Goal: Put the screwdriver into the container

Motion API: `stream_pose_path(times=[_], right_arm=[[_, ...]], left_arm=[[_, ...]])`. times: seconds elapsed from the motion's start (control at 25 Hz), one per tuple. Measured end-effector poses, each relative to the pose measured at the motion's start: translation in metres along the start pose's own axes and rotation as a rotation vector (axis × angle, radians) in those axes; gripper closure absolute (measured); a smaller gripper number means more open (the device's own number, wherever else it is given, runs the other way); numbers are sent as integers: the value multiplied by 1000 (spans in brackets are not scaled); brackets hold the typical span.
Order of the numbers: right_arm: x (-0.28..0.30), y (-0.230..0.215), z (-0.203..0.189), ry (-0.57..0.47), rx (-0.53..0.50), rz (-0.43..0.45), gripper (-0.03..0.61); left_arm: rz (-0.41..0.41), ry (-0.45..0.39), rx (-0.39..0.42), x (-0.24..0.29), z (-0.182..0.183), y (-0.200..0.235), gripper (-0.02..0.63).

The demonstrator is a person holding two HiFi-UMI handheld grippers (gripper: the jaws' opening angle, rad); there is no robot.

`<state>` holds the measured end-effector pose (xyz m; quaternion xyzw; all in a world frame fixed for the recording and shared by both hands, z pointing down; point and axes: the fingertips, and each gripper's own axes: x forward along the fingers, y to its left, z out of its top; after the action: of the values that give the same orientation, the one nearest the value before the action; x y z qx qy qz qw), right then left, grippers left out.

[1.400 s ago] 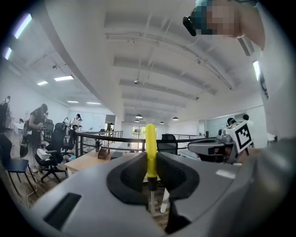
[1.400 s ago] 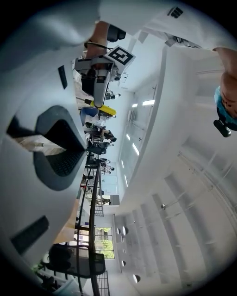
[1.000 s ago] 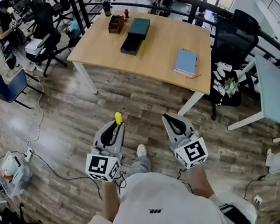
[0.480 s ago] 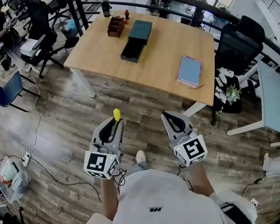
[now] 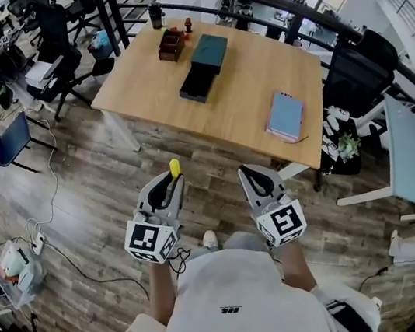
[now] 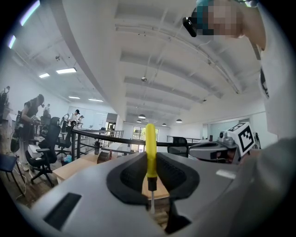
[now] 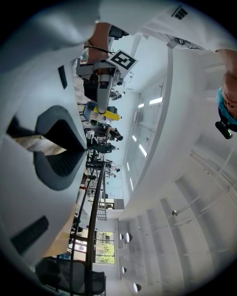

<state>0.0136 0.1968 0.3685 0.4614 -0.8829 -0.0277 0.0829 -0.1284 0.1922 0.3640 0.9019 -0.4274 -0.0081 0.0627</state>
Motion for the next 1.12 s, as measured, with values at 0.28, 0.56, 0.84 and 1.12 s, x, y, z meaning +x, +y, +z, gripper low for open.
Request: stream_pose_path(times=[0.28,0.56,0.84,1.12], right_arm=[[21,-23,-10,15,14,-9,586],[54,-65,-19,36,28,-15,588],[97,-111,-21,32,31,22,586],[140,-166,-30,43,51,59,587]], left_arm=[[-14,17,-10,34,-6,14,545],[-18,29,-18,85,-8,35,545],[14,39,-19,138,-4,59,545],[49,57,-19,200,-1,81,545]])
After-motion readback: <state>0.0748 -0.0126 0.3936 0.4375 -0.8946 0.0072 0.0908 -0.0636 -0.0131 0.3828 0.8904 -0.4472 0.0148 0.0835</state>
